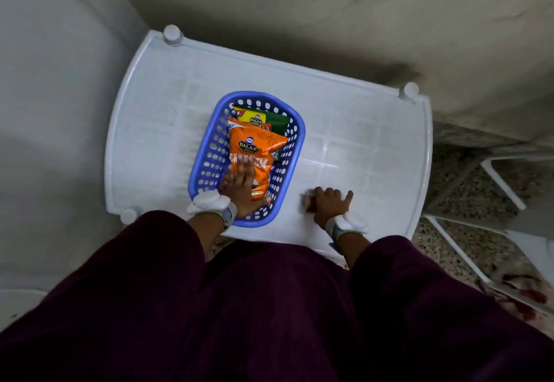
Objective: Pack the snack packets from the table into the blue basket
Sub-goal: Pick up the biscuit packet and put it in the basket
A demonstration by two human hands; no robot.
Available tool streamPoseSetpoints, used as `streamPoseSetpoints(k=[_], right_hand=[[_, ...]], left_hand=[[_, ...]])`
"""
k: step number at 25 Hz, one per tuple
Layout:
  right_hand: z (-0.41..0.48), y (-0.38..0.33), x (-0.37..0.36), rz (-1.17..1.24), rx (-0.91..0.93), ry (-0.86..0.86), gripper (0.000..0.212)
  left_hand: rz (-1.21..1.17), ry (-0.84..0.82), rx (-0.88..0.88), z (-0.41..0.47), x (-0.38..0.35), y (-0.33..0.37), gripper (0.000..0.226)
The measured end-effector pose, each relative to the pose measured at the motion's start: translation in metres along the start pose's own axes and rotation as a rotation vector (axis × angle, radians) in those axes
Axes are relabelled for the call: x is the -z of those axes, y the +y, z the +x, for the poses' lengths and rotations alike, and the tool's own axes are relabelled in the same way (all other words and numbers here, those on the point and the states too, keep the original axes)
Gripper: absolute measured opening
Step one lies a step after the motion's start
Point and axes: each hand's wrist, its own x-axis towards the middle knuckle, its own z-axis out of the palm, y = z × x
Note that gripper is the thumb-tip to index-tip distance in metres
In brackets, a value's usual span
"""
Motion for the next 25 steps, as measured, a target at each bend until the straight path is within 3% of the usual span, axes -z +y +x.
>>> streamPoseSetpoints(k=[2, 4, 6, 8, 11, 15, 18, 20, 22, 24, 25], right_hand=[[-0.004, -0.005, 0.018, 0.442, -0.237, 0.112, 0.046], [-0.012, -0.012, 0.043, 1.076, -0.429, 0.233, 0.054], [-0.024, -0.023, 0.07, 1.418, -0.418, 0.385, 0.05], [-0.035, -0.037, 0.092, 1.508, -0.263, 0.466, 0.048], [-0.048, -0.072, 0.105, 1.398, 0.019, 0.342, 0.051], [-0.05, -0.112, 0.088, 0.844, 0.283, 0.094, 0.06], [-0.041, -0.117, 0.076, 0.505, 0.429, -0.04, 0.056], [-0.042, -0.117, 0.073, 0.42, 0.476, -0.003, 0.042], [-0.04, -0.112, 0.07, 0.434, 0.4, 0.246, 0.036], [-0.043, -0.105, 0.072, 0.519, 0.111, 0.468, 0.048], [-0.044, -0.101, 0.073, 0.629, -0.061, 0.448, 0.062]], left_hand=[[-0.02, -0.027, -0.01, -0.004, 0.007, 0.001, 0.119], [-0.05, -0.052, 0.004, -0.008, 0.016, 0.003, 0.101], [-0.06, -0.097, -0.01, -0.01, 0.025, 0.001, 0.09], [-0.049, -0.146, -0.021, -0.009, 0.035, 0.0, 0.084], [-0.192, -0.037, 0.03, -0.014, 0.059, -0.002, 0.055], [-0.433, 0.266, 0.171, -0.029, 0.076, -0.015, 0.038], [-0.421, 0.231, 0.233, -0.035, 0.075, -0.023, 0.035], [-0.348, 0.133, 0.233, -0.038, 0.077, -0.03, 0.035], [-0.313, 0.117, 0.242, -0.038, 0.079, -0.036, 0.034], [-0.296, 0.122, 0.259, -0.037, 0.08, -0.037, 0.033], [-0.268, 0.123, 0.26, -0.037, 0.079, -0.035, 0.032]])
